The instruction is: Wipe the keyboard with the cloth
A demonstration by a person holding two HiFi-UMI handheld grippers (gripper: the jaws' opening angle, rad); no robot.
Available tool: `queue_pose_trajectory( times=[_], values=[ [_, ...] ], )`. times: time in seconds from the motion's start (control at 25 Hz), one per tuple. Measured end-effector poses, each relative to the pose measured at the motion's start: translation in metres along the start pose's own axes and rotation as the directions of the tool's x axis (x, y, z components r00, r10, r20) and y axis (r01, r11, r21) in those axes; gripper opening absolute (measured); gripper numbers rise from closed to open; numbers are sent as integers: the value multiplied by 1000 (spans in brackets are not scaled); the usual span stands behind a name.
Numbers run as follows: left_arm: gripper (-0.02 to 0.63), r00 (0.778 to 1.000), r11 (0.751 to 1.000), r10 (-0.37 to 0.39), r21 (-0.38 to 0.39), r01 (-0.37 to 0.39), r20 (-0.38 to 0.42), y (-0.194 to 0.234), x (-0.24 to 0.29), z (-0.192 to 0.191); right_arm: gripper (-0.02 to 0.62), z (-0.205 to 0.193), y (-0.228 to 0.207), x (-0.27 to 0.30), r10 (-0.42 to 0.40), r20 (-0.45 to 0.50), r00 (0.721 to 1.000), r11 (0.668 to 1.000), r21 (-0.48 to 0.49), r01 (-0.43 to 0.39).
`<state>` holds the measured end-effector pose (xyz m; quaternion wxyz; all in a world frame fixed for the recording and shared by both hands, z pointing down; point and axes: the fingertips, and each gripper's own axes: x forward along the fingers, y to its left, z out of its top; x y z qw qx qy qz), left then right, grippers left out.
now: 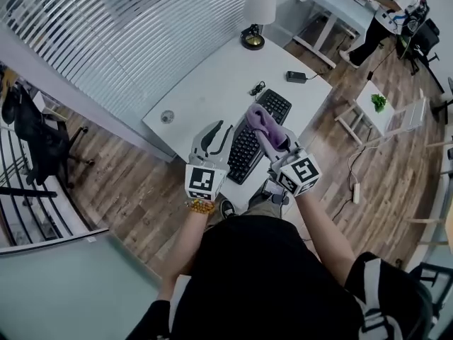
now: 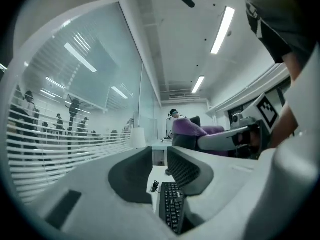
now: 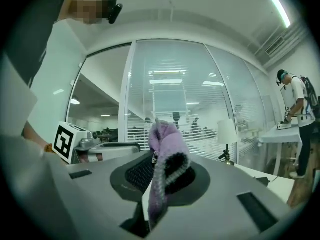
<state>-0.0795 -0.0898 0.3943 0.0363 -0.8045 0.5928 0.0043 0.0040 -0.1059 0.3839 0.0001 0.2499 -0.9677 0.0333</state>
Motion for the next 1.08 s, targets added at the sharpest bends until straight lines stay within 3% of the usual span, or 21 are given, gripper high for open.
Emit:
queue_pose_trajectory(
  times=[0.16,0.56,1.08],
  values=[
    [69,1000,1000,24,1,-24,-12,-8,-9,-13,45,-24,-8,-14,-61,-50,997,998,-21,60],
    [64,1000,999,-4,33,4,-19,-27,-9,-14,44,-26,-26,-40,-119,-53,991,993,-20,119],
    [64,1000,999,-12,53,13,-29,-39,-9,-14,44,-26,-29,-48,-117,-50,992,993,-26,116]
  ],
)
